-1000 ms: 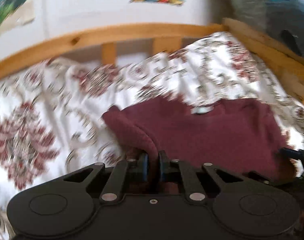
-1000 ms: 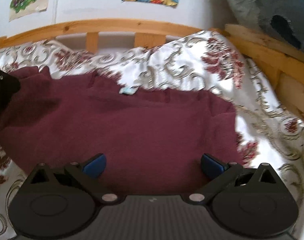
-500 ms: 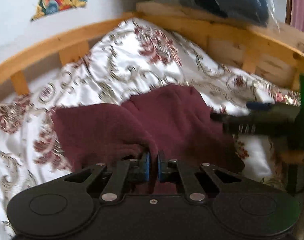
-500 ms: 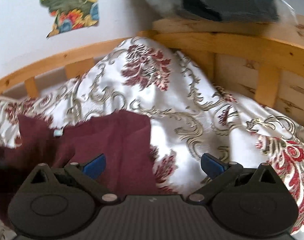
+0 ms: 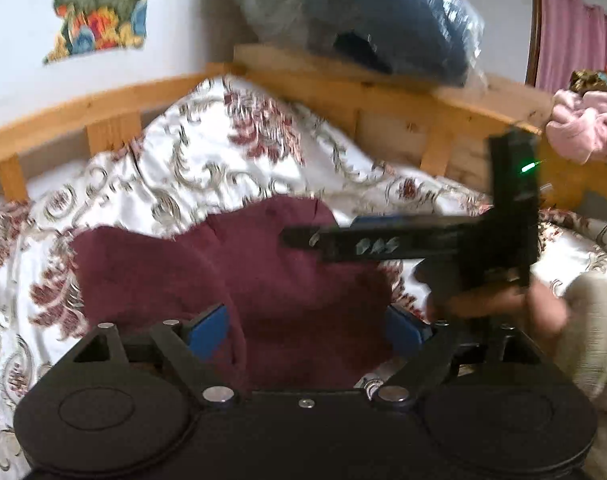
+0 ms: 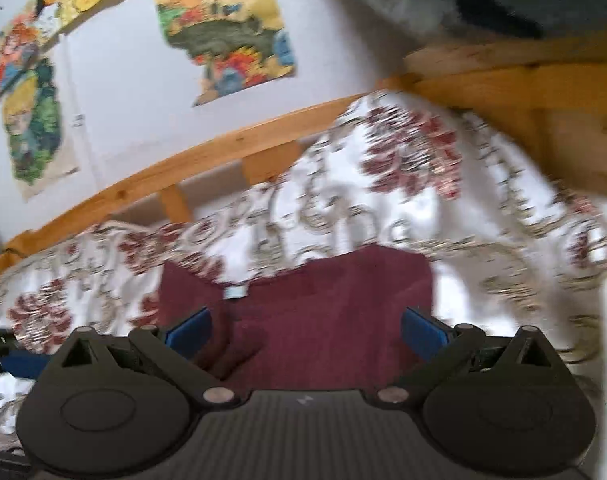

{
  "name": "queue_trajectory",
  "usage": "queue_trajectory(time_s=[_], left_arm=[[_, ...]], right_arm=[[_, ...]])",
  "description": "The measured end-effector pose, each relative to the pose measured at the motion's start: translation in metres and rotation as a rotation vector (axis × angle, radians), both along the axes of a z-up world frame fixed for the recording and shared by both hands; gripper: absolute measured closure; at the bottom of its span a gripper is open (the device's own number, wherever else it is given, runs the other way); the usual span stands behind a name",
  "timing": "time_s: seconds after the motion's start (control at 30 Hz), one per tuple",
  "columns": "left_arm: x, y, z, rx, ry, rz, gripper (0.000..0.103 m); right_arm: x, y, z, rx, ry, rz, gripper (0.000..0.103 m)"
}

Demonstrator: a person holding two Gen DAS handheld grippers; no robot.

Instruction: Fold small clothes

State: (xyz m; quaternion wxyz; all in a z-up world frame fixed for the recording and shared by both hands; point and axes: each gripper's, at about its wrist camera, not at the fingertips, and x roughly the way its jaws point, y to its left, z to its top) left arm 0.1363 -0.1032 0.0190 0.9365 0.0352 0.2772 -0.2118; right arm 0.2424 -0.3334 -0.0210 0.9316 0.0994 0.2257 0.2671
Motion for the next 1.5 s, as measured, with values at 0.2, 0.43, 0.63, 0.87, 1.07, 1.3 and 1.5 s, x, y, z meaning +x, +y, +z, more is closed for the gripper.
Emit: queue_trajectory(time_s=[0.2,0.43,0.63,0.87,1.07,1.3,1.5], left_arm=[[-0.03,0.033,0.009,0.004,-0.11,0.164,0.001],[-0.021,0.054,-0.032,0.142,0.022,0.223,0.003],[-0.009,0.072,-0.051,0.162,0.042,0.268,0.007],[0.008,0.067,-0.055,0.189,0.057,0.231,0.028],[0.005,0.056,-0.05,0.231,0.029,0.26,0.05],[-0.005,0.028,-0.039,0.248,-0.047,0.168,0.058],[-0.002,-0.003,-0.039,0.232,-0.065,0.053,0.058]], right_arm=[[0.015,0.016,-0.011,0.113,0.108,0.148,0.0],[0.041,0.047,-0.021,0.164,0.208,0.264,0.001],[0.06,0.071,-0.034,0.146,0.284,0.276,0.011],[0.066,0.075,-0.041,0.153,0.299,0.212,0.041],[0.063,0.069,-0.034,0.181,0.27,0.207,0.091],[0.053,0.049,0.004,0.181,0.109,0.183,0.095],[0.051,0.023,0.026,0.136,0.025,0.118,0.095]])
